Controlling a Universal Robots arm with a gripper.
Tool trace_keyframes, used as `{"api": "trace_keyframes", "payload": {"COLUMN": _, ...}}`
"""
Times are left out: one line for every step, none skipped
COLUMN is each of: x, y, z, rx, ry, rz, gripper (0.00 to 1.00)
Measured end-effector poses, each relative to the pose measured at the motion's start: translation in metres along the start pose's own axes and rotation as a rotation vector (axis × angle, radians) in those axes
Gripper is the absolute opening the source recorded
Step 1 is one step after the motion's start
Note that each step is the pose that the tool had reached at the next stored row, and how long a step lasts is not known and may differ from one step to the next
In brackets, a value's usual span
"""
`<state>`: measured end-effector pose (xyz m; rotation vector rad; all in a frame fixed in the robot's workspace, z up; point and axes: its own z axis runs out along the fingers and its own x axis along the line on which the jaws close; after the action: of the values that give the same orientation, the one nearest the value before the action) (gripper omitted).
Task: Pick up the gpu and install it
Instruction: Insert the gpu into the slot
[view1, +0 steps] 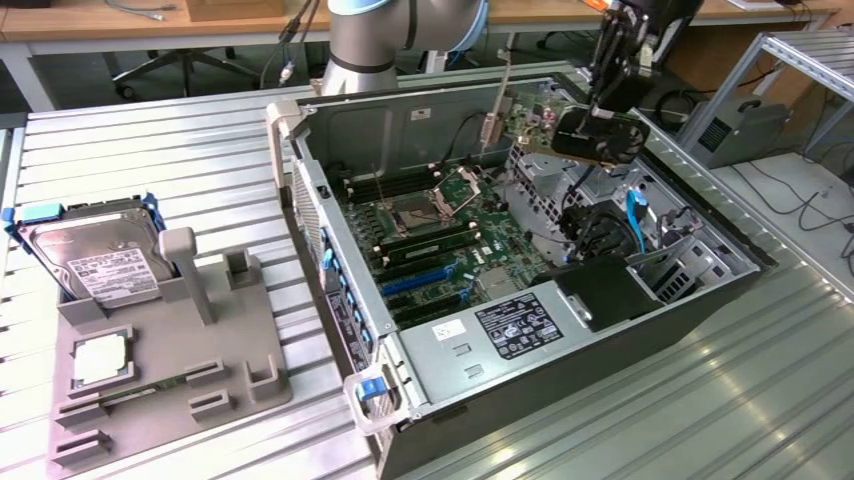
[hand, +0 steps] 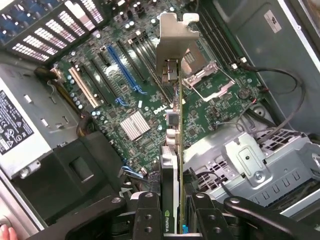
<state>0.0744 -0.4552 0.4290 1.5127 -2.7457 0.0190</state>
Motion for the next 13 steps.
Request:
{"api": "trace_keyframes", "payload": {"x": 0.0, "y": 0.0, "z": 0.0, "rx": 0.0009, "ry": 0.001, "rz": -0.016, "gripper": 0.27}}
{"api": "trace_keyframes", "payload": {"x": -0.0001, "y": 0.0, "z": 0.0, "rx": 0.0017, "ry": 0.0019, "rz": -0.031, "gripper": 0.27}}
{"api": "trace_keyframes", "payload": {"x": -0.0001, "y": 0.0, "z": 0.0, "rx": 0.0027, "ry": 0.003, "rz": -0.048, "gripper": 0.27}}
{"api": "trace_keyframes", "payload": {"x": -0.0001, "y": 0.0001, "z": 0.0, "rx": 0.0036, "ry": 0.0039, "rz": -0.063, "gripper": 0.27}}
{"api": "trace_keyframes", "payload": {"x": -0.0001, "y": 0.0001, "z": 0.0, "rx": 0.0047, "ry": 0.0052, "rz": -0.084, "gripper": 0.27}}
{"api": "trace_keyframes", "payload": {"x": -0.0001, "y": 0.0001, "z": 0.0, "rx": 0.0061, "ry": 0.0068, "rz": -0.109, "gripper": 0.27}}
{"api": "trace_keyframes", "payload": {"x": -0.0002, "y": 0.0001, "z": 0.0, "rx": 0.008, "ry": 0.0089, "rz": -0.143, "gripper": 0.27}}
{"api": "trace_keyframes", "payload": {"x": -0.0002, "y": 0.0001, "z": 0.0, "rx": 0.0096, "ry": 0.0107, "rz": -0.171, "gripper": 0.27}}
{"api": "trace_keyframes", "payload": {"x": -0.0002, "y": 0.0001, "z": 0.0, "rx": 0.0124, "ry": 0.0139, "rz": -0.221, "gripper": 0.27}}
{"api": "trace_keyframes", "payload": {"x": -0.0002, "y": 0.0001, "z": 0.0, "rx": 0.0141, "ry": 0.0158, "rz": -0.25, "gripper": 0.27}}
{"api": "trace_keyframes", "payload": {"x": -0.0002, "y": 0.0001, "z": 0.0001, "rx": 0.0152, "ry": 0.0171, "rz": -0.27, "gripper": 0.27}}
{"api": "trace_keyframes", "payload": {"x": -0.0002, "y": 0.0001, "z": 0.0, "rx": 0.0163, "ry": 0.0184, "rz": -0.285, "gripper": 0.27}}
{"api": "trace_keyframes", "payload": {"x": -0.0002, "y": 0.0001, "z": 0.0, "rx": 0.0181, "ry": 0.0207, "rz": -0.312, "gripper": 0.27}}
